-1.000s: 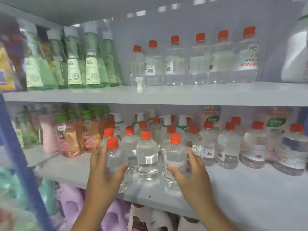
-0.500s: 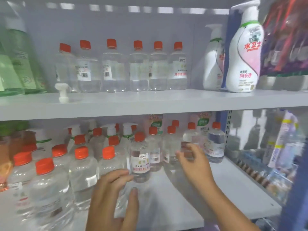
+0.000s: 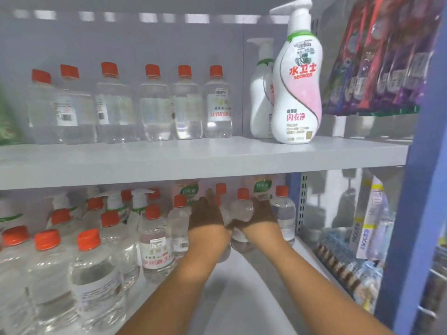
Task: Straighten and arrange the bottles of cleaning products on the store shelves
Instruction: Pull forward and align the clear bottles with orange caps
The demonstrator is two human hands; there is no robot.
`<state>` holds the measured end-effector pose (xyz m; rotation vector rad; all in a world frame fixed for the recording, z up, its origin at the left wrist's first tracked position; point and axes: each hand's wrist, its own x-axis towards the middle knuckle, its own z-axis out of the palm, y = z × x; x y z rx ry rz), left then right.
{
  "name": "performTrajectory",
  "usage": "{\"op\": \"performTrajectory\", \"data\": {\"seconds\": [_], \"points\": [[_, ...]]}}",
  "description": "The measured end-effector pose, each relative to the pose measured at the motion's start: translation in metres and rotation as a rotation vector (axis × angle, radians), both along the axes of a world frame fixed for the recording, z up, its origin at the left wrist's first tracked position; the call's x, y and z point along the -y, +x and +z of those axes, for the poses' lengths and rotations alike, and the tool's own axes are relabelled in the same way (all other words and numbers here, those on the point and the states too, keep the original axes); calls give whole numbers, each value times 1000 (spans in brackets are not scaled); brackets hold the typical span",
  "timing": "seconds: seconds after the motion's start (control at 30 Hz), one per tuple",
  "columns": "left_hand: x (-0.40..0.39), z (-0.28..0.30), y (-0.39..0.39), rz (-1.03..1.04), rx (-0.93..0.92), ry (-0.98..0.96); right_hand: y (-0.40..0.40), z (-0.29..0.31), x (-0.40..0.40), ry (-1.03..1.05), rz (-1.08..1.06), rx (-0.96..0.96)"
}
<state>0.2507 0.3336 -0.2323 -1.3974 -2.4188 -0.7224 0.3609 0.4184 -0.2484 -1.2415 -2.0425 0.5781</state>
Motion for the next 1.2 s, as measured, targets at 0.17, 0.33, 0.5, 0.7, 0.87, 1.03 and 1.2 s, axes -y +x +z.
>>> {"op": "performTrajectory", "data": {"seconds": [0.17,0.33,0.5,0.7,0.87,1.03,1.2], "points": [[87,-13,27,-222,246,239,47,-6,51,-35,102,-96],[179,-28,28,-188,226,389,101,-11,102,-62,125,-159],[212,-33,-9,77,33,303,107,-12,112,-4,9,-152],[217,-37,-28,226,-230,283,102,0,76,-39,-112,-144],[202,-17,-5,-107,-174,447,67,38,103,318,-138,-338],[135,66,-1,-82,175,117,-22,77,55,-130,247,-112],[55,92,-51,-27,73,-293,-67,22,-33,-144,249,68]]}}
